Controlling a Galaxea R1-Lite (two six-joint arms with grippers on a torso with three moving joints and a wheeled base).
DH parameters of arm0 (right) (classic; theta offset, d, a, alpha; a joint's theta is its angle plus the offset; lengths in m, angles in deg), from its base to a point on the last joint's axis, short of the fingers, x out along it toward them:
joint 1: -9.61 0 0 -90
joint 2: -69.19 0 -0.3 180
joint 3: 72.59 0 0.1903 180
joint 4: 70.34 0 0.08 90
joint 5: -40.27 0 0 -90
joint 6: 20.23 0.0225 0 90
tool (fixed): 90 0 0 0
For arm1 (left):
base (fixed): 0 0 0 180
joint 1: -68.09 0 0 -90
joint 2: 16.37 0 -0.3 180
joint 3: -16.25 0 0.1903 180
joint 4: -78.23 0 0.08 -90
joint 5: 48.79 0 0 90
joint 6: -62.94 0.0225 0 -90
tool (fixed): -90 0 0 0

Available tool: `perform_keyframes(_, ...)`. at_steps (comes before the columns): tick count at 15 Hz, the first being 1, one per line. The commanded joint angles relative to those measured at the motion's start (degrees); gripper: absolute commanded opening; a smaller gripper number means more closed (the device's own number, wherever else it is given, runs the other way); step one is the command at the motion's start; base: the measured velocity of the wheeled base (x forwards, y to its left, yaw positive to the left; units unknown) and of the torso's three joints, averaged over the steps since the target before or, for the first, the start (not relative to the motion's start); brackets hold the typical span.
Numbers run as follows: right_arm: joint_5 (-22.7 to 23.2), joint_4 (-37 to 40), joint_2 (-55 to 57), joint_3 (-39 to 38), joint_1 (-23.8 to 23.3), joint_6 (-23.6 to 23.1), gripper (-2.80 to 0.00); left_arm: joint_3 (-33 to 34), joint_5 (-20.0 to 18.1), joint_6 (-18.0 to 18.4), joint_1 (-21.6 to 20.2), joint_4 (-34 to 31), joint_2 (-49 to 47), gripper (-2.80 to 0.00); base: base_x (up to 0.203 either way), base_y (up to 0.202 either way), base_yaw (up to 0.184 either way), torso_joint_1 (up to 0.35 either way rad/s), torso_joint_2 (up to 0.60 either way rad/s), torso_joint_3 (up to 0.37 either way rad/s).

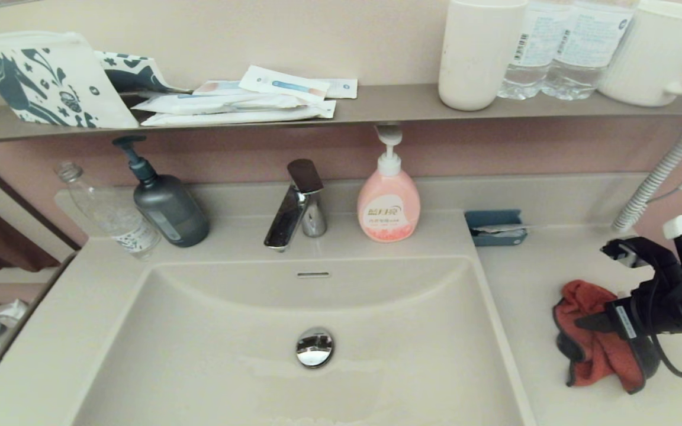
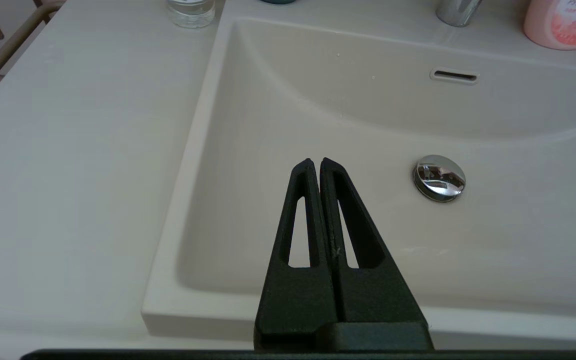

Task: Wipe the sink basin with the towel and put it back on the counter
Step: Pick up the cloth

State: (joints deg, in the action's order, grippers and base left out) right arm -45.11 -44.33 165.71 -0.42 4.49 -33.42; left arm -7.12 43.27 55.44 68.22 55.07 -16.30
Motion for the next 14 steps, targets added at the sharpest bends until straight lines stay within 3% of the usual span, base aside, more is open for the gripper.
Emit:
perform_keyframes(1,0.1,0.0,1.0,0.2,0.0,-0.1,0.0,0.0,0.0,-0.1,0.0,0.0,-0.1,-2.8,0.0,0.0,0.0,0.0,0.0,0.0)
perform_keyframes(9,0.2,-0.9,2.4,-0.1,0.4,-0.1,0.0,-0.1,0.0,-0.1,0.0,0.0,-0.1,-2.8,0.0,0.0,0.0,0.0,0.0,0.0)
perform_keyframes(10,0.2,-0.9,2.4,-0.1,0.4,0.0,-2.8,0.0,0.0,-0.1,0.0,0.1,-0.1,-2.8,0.0,0.0,0.0,0.0,0.0,0.0)
perform_keyframes(14,0.2,-0.9,1.9,-0.1,0.4,0.0,-2.8,0.0,0.0,-0.1,0.0,0.0,-0.1,-2.8,0.0,0.0,0.0,0.0,0.0,0.0)
